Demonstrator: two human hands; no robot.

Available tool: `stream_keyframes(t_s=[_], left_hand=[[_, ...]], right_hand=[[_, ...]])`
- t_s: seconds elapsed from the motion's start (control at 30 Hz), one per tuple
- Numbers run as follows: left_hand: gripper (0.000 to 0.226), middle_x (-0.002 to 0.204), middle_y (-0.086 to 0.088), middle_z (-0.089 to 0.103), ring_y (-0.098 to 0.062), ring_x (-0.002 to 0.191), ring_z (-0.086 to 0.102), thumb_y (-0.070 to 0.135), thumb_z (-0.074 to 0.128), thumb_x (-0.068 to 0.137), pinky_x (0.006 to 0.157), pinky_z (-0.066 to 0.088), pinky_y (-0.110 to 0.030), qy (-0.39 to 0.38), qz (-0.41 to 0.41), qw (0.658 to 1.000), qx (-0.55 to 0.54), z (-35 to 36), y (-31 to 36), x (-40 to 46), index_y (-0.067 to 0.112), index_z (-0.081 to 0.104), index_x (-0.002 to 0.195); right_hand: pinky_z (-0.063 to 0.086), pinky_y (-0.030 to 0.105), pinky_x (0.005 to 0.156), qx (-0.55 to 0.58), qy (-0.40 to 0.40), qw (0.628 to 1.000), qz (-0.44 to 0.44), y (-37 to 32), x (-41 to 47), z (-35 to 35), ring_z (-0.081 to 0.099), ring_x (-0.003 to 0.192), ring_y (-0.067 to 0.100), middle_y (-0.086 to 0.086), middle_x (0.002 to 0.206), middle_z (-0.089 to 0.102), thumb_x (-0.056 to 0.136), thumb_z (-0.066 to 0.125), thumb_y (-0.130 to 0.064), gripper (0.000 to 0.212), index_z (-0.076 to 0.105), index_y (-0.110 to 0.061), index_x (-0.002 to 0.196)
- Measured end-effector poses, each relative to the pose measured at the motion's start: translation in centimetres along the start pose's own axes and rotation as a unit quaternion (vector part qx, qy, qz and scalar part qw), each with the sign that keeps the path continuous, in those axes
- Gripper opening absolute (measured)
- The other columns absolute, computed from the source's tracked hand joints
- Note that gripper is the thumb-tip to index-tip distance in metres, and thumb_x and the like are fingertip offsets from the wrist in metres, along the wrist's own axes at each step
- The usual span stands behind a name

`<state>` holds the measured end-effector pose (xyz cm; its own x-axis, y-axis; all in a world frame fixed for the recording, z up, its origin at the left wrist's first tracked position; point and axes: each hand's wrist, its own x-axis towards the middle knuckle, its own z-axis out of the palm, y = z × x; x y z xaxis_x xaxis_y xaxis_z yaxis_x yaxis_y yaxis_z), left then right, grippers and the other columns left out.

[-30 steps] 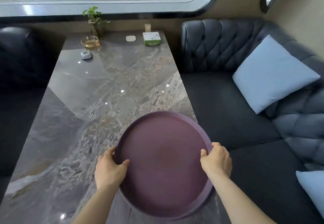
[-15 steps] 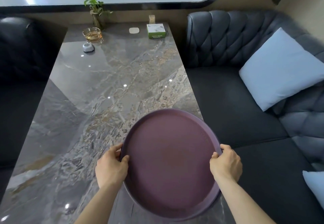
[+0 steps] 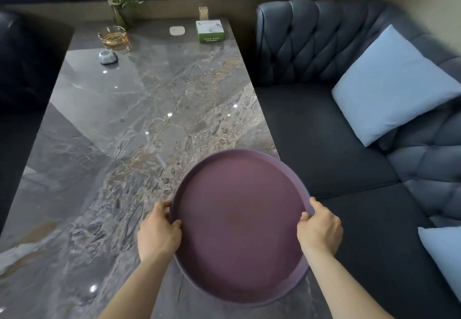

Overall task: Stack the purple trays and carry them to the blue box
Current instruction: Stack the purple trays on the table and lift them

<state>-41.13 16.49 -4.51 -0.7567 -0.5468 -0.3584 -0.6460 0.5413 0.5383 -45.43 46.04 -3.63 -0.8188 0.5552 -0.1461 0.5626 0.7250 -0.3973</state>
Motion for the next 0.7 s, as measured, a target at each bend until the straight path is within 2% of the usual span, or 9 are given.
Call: stream_keyframes(t_s=[0.1, 0.2, 0.27, 0.33, 0.37, 0.43, 0.5, 0.57, 0.7], left_hand=[[0.047, 0.111, -0.002, 0.074, -0.031, 0.109, 0.064, 0.015, 0.069, 0.078, 0.091, 0.048, -0.041, -0.017, -0.021, 1.000, 0.002, -0.3, -0.8, 0.5, 0.026, 0.059, 0.123], [0.053, 0.107, -0.007, 0.073, -0.035, 0.108, 0.063, 0.015, 0.067, 0.073, 0.087, 0.048, -0.041, -0.023, -0.072, 0.997, 0.010, -1.6, -2.7, 1.2, 0.025, 0.058, 0.125], [0.060, 0.097, -0.009, 0.069, -0.037, 0.101, 0.063, 0.023, 0.062, 0.063, 0.079, 0.046, -0.039, -0.022, -0.106, 0.994, 0.021, -2.9, -4.1, 1.7, 0.026, 0.056, 0.122], [0.065, 0.103, -0.010, 0.068, -0.038, 0.102, 0.063, 0.039, 0.063, 0.061, 0.078, 0.045, -0.041, -0.015, -0.115, 0.993, 0.036, -4.0, -5.0, 2.0, 0.026, 0.051, 0.123], [0.070, 0.111, -0.011, 0.068, -0.038, 0.105, 0.062, 0.051, 0.067, 0.063, 0.081, 0.045, -0.043, -0.007, -0.114, 0.993, 0.041, -4.2, -5.4, 2.1, 0.027, 0.049, 0.126], [0.084, 0.123, -0.012, 0.064, -0.039, 0.111, 0.061, 0.067, 0.071, 0.061, 0.085, 0.046, -0.046, 0.006, -0.110, 0.993, 0.040, -3.9, -5.7, 2.0, 0.027, 0.044, 0.130], [0.090, 0.126, -0.013, 0.063, -0.039, 0.113, 0.060, 0.066, 0.076, 0.058, 0.087, 0.046, -0.047, 0.015, -0.113, 0.993, 0.026, -3.4, -6.0, 2.0, 0.026, 0.042, 0.131], [0.093, 0.125, -0.013, 0.064, -0.039, 0.114, 0.060, 0.064, 0.080, 0.056, 0.088, 0.046, -0.047, 0.022, -0.121, 0.992, 0.015, -3.2, -6.3, 2.2, 0.024, 0.044, 0.131], [0.094, 0.121, -0.011, 0.066, -0.038, 0.112, 0.061, 0.061, 0.084, 0.053, 0.085, 0.046, -0.045, 0.036, -0.141, 0.989, -0.002, -2.9, -6.2, 2.6, 0.021, 0.047, 0.129]], right_hand=[[0.055, 0.044, 0.086, -0.004, -0.012, 1.000, -0.007, -0.4, 0.3, 0.1, 0.066, 0.108, 0.040, 0.016, 0.116, 0.073, 0.090, 0.067, -0.008, 0.045, 0.064, -0.016, 0.134], [0.052, 0.040, 0.092, 0.017, -0.034, 0.998, -0.045, -1.6, -0.1, 0.9, 0.065, 0.112, 0.036, 0.011, 0.120, 0.072, 0.089, 0.065, -0.003, 0.047, 0.065, -0.016, 0.134], [0.049, 0.035, 0.095, 0.042, -0.066, 0.992, -0.095, -2.4, -0.8, 1.7, 0.063, 0.116, 0.031, 0.005, 0.125, 0.070, 0.089, 0.064, -0.002, 0.050, 0.063, -0.019, 0.136], [0.047, 0.030, 0.094, 0.063, -0.096, 0.986, -0.118, -2.7, -1.5, 2.6, 0.062, 0.119, 0.025, -0.003, 0.128, 0.068, 0.090, 0.067, -0.009, 0.051, 0.061, -0.023, 0.138], [0.047, 0.032, 0.094, 0.068, -0.106, 0.986, -0.112, -2.6, -1.7, 3.0, 0.062, 0.117, 0.023, -0.004, 0.125, 0.068, 0.090, 0.070, -0.016, 0.051, 0.060, -0.024, 0.139], [0.049, 0.035, 0.086, 0.087, -0.122, 0.987, -0.052, -2.3, -1.7, 3.5, 0.065, 0.103, 0.022, -0.005, 0.103, 0.071, 0.086, 0.076, -0.027, 0.044, 0.064, -0.024, 0.129], [0.051, 0.034, 0.074, 0.116, -0.134, 0.984, 0.018, -2.2, -1.4, 3.8, 0.068, 0.089, 0.022, -0.008, 0.087, 0.070, 0.084, 0.078, -0.033, 0.019, 0.070, -0.028, 0.100], [0.052, 0.034, 0.071, 0.127, -0.148, 0.980, 0.046, -2.4, -0.9, 3.9, 0.069, 0.084, 0.024, -0.006, 0.085, 0.071, 0.083, 0.079, -0.034, 0.014, 0.066, -0.028, 0.084], [0.051, 0.036, 0.075, 0.073, -0.161, 0.984, 0.038, -3.0, -0.4, 4.3, 0.063, 0.084, 0.027, -0.003, 0.088, 0.066, 0.088, 0.071, -0.038, 0.017, 0.064, -0.023, 0.092]])
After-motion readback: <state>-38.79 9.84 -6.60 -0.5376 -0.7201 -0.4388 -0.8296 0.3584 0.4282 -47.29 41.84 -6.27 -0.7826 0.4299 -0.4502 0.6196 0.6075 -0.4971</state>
